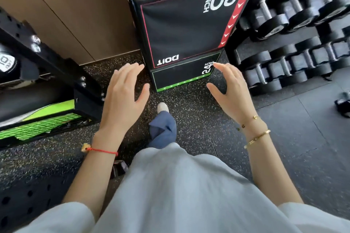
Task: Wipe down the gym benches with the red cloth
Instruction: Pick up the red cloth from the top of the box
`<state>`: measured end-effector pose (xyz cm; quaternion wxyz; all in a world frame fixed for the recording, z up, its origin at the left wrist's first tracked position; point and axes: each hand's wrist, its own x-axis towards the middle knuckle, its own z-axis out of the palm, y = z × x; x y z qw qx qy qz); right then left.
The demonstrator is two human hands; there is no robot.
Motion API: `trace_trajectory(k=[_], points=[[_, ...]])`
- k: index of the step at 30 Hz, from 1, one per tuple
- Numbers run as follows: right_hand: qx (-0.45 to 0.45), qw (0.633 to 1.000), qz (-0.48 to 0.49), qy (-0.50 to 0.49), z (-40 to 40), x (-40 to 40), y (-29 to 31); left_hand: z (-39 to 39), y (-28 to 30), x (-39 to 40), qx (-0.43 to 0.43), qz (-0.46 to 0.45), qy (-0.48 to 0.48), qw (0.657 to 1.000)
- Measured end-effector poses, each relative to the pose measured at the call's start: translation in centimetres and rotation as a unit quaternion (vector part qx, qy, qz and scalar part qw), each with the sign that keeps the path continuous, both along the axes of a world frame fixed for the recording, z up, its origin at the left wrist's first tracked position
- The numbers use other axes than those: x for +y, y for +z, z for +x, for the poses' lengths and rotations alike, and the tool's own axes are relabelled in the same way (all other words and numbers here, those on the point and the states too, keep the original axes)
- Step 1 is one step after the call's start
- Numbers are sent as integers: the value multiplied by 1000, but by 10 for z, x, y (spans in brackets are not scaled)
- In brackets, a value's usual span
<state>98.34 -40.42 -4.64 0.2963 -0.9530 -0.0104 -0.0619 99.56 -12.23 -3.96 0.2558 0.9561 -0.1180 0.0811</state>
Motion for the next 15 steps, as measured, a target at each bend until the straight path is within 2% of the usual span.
trace_trajectory(k=[10, 15], points=[[-30, 999, 6, 22, 238, 7, 13, 234, 3, 5, -39, 15, 23, 999], [-50, 998, 10, 25, 337, 11, 21, 324, 7, 2, -51, 14, 28, 998]])
